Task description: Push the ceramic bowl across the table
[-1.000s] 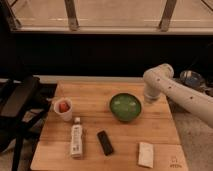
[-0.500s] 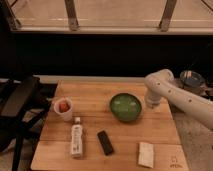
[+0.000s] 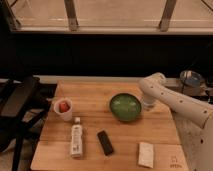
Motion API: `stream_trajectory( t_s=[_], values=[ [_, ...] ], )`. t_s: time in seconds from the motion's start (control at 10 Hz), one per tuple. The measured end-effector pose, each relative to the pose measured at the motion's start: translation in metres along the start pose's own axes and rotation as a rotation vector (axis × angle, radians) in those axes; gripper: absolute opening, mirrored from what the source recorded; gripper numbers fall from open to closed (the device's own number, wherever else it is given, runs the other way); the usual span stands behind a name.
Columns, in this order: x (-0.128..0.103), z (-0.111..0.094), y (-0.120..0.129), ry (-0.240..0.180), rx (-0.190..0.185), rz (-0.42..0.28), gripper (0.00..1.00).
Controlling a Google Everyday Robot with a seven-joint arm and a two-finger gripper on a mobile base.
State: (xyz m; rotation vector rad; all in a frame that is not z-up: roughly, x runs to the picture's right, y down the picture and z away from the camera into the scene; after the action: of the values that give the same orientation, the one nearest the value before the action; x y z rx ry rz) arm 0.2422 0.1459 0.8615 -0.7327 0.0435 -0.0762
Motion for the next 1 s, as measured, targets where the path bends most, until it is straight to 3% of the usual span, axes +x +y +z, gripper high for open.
stream_trajectory(
  t_s=[0.3,0.4,0.7,1.0],
  values=[
    [-0.039,-0.008,-0.011,0.003,-0.005,-0.056,0.03],
    [-0.063,-0.010,-0.018,0.006,-0.002,-0.088,0.03],
    [-0.079,-0.016,-0.029,0.017,-0.008,-0.124,0.03],
    [-0.115,-0.022,-0.042,0.024,-0.010,-0.180,0.03]
  ],
)
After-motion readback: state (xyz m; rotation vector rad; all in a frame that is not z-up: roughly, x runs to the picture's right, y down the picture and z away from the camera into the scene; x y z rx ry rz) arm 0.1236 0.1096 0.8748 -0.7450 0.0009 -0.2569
